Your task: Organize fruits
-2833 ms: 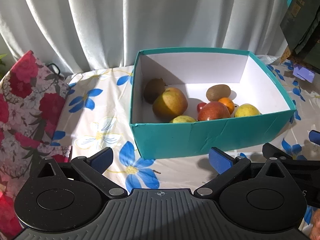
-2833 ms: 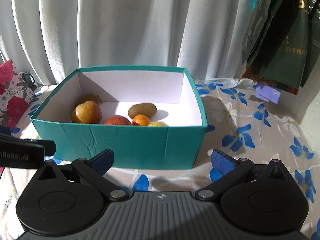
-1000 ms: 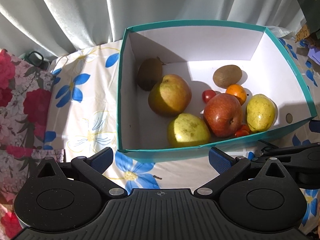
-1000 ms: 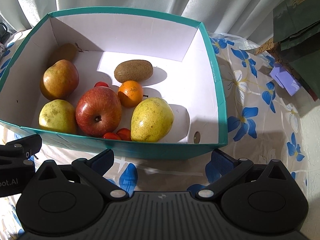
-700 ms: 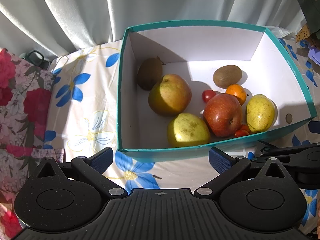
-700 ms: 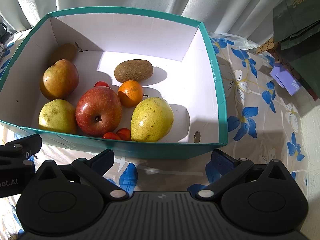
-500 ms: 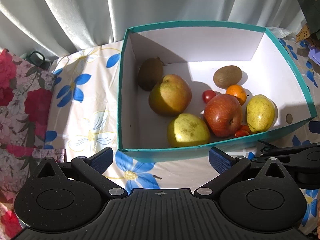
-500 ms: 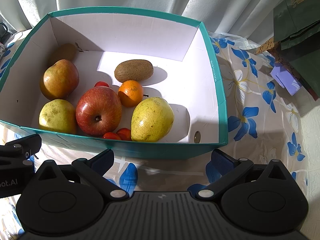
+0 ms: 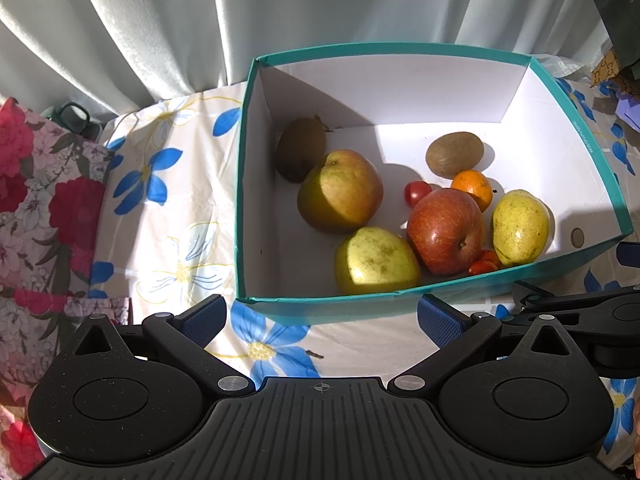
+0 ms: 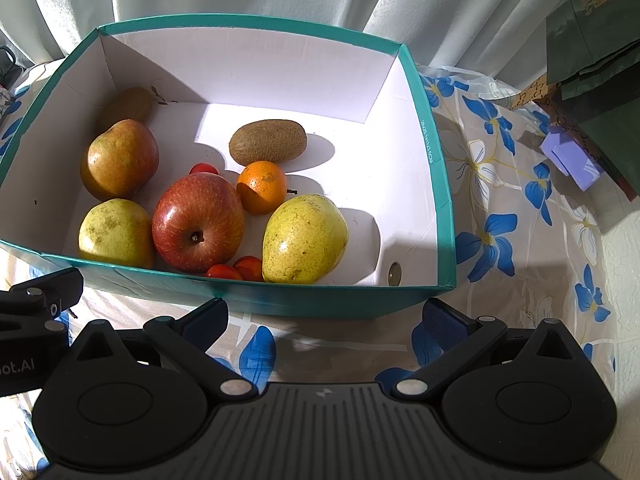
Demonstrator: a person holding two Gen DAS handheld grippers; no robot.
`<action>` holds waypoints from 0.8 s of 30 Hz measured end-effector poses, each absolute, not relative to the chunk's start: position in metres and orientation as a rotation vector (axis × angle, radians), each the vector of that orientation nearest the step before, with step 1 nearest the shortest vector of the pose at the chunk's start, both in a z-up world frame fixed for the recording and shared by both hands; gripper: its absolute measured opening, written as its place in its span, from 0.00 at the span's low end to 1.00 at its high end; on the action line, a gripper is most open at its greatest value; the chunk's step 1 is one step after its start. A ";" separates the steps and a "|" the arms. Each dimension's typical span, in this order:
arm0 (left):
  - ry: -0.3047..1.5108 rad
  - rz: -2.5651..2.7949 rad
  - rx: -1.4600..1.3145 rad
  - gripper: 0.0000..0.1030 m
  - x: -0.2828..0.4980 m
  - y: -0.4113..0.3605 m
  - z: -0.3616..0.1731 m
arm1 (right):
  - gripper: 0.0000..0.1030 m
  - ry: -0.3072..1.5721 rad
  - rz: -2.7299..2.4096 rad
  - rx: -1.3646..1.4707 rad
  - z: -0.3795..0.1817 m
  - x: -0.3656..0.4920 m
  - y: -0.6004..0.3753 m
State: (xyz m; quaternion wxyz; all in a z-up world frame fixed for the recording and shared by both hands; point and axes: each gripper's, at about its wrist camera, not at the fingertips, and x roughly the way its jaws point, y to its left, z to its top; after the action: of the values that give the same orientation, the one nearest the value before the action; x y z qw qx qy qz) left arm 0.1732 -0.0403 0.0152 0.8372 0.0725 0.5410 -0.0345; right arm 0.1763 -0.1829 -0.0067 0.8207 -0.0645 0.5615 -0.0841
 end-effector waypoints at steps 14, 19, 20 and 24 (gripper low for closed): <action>1.144 -0.076 0.151 1.00 0.174 -0.040 0.015 | 1.00 1.192 -0.183 -0.142 -0.006 0.176 -0.183; 1.145 -0.078 0.146 1.00 0.174 -0.040 0.015 | 1.00 1.192 -0.186 -0.140 -0.005 0.176 -0.183; 1.145 -0.078 0.146 1.00 0.174 -0.040 0.015 | 1.00 1.192 -0.186 -0.140 -0.005 0.176 -0.183; 1.134 -0.079 0.152 1.00 0.173 -0.041 0.015 | 1.00 1.189 -0.189 -0.140 -0.005 0.175 -0.183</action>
State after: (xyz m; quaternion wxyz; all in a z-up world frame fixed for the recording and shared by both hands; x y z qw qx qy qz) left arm 0.1728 -0.0414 0.0152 0.8402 0.0718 0.5362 -0.0376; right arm 0.1755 -0.1832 -0.0051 0.8218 -0.0660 0.5589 -0.0888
